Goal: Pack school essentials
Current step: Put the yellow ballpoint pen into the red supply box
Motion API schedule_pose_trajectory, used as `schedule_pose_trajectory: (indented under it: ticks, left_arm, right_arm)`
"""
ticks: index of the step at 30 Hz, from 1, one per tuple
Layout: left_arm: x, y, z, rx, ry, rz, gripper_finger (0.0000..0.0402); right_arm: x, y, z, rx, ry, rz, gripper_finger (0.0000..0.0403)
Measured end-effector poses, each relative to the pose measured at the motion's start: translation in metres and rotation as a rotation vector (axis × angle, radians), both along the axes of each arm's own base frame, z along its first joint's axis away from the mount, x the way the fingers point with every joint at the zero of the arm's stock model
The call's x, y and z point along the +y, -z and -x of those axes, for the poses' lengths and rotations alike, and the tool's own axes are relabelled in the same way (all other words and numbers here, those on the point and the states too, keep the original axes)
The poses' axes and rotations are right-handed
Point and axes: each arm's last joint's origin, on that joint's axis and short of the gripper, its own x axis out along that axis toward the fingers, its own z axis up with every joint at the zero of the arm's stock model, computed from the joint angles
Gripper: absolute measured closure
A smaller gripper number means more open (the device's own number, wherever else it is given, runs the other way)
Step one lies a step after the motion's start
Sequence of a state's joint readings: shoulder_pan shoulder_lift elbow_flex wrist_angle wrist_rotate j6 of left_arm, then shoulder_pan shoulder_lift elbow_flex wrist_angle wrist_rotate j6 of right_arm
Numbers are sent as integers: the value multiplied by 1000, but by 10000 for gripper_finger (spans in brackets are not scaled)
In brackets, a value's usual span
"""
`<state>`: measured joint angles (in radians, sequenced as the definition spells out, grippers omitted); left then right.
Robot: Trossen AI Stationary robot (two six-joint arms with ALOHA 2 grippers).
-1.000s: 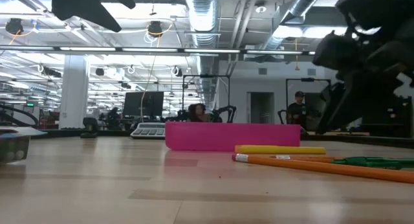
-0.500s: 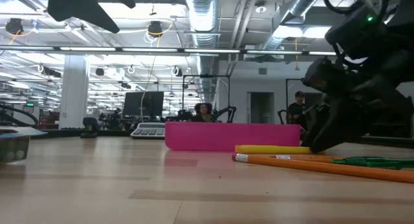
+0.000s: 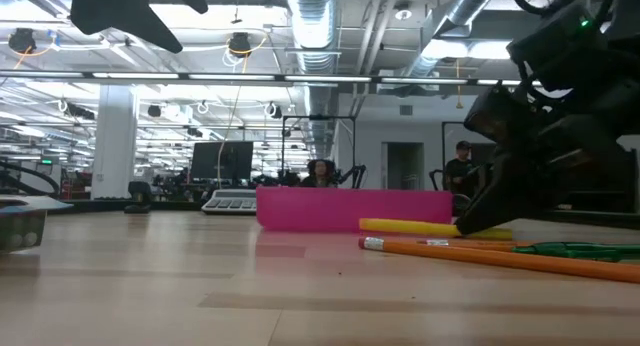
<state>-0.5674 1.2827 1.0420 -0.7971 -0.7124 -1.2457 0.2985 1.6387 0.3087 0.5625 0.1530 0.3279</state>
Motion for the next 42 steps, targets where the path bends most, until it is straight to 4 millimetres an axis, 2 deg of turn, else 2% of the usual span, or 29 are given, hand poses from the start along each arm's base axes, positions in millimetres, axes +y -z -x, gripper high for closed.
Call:
schedule_pose_trajectory:
  ticks: [7, 12, 15, 20, 27, 33, 42]
  left_arm:
    - [0, 0, 0, 2, 2, -14, 105]
    - [1, 0, 0, 12, 16, -33, 105]
    - [1, 0, 1, 8, 9, -45, 105]
    - [2, 0, 0, 0, 0, -65, 105]
    - [2, 0, 1, 5, 0, -70, 105]
    - [2, 0, 1, 6, 0, -70, 105]
    - [2, 0, 1, 10, -3, -69, 105]
  right_arm:
    - [2, -14, 6, -1, -5, -119, 389]
    - [7, -32, 11, -45, -37, -197, 389]
    - [10, -49, 7, -70, -44, -196, 389]
    - [9, -81, -12, -143, -75, -119, 389]
    - [-24, -104, -44, -191, -41, 46, 387]
    - [-52, -97, -66, -160, -100, 96, 388]
    - [-67, -60, -88, -38, -156, 17, 382]
